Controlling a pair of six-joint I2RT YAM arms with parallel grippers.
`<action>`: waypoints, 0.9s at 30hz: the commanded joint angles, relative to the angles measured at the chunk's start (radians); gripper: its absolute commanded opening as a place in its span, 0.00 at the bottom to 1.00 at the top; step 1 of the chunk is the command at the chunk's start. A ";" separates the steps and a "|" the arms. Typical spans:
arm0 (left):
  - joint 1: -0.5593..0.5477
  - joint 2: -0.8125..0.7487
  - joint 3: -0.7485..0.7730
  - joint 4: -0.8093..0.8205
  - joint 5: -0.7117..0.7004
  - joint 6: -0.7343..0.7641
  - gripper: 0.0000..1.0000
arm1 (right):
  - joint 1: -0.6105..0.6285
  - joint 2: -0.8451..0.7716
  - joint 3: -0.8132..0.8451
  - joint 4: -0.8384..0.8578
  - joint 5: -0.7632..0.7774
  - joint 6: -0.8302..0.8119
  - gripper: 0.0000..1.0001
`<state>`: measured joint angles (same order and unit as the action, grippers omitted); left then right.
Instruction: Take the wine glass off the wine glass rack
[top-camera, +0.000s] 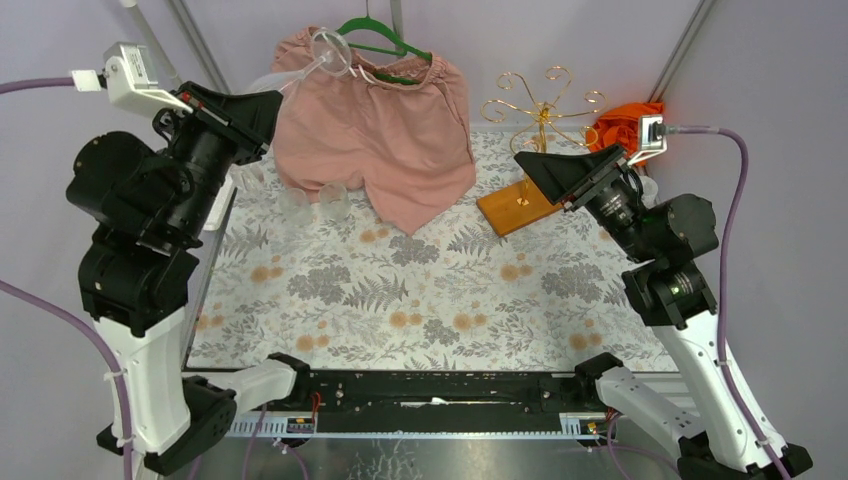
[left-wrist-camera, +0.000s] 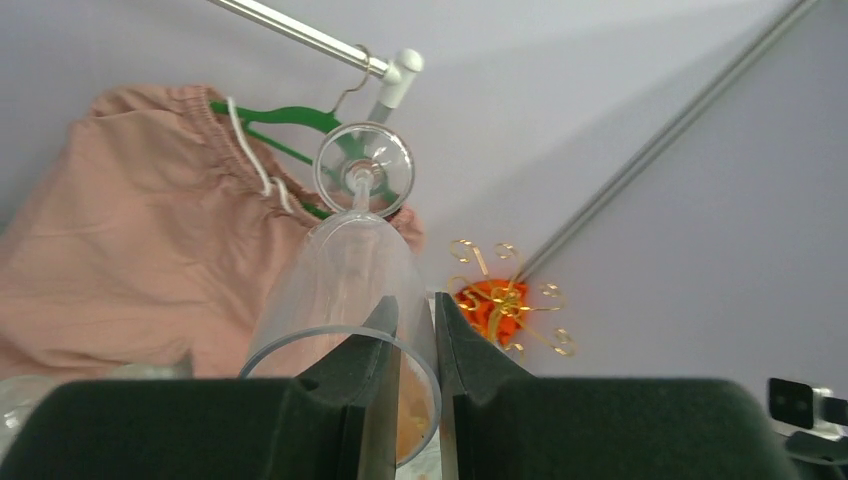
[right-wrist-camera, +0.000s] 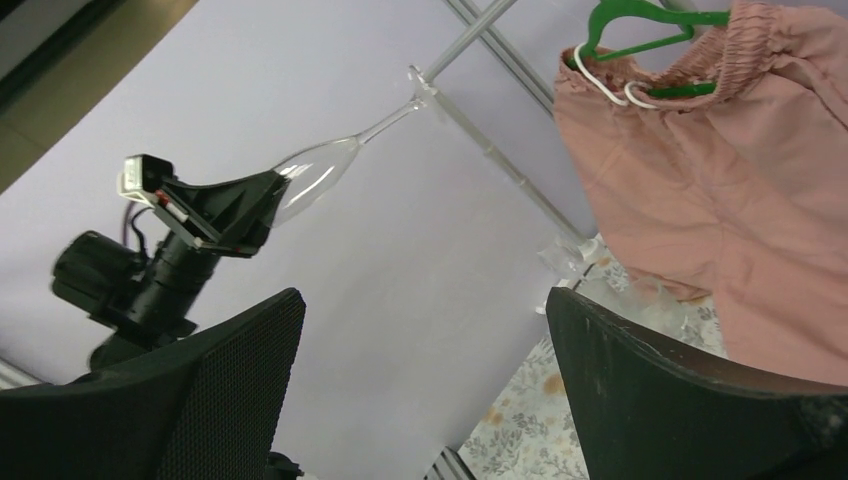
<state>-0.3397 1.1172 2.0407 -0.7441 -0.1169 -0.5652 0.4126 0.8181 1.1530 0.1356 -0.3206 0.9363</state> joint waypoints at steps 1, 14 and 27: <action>0.004 0.102 0.199 -0.242 -0.086 0.067 0.00 | 0.005 0.017 0.058 -0.031 0.027 -0.071 1.00; 0.004 0.236 0.157 -0.469 0.047 0.122 0.00 | 0.005 0.068 0.045 -0.005 0.015 -0.047 1.00; -0.100 0.301 -0.100 -0.437 0.090 0.216 0.02 | 0.004 0.072 0.044 -0.040 0.036 -0.032 1.00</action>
<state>-0.3817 1.3891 1.9915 -1.1980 -0.0139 -0.4141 0.4126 0.8936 1.1694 0.0906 -0.3035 0.8986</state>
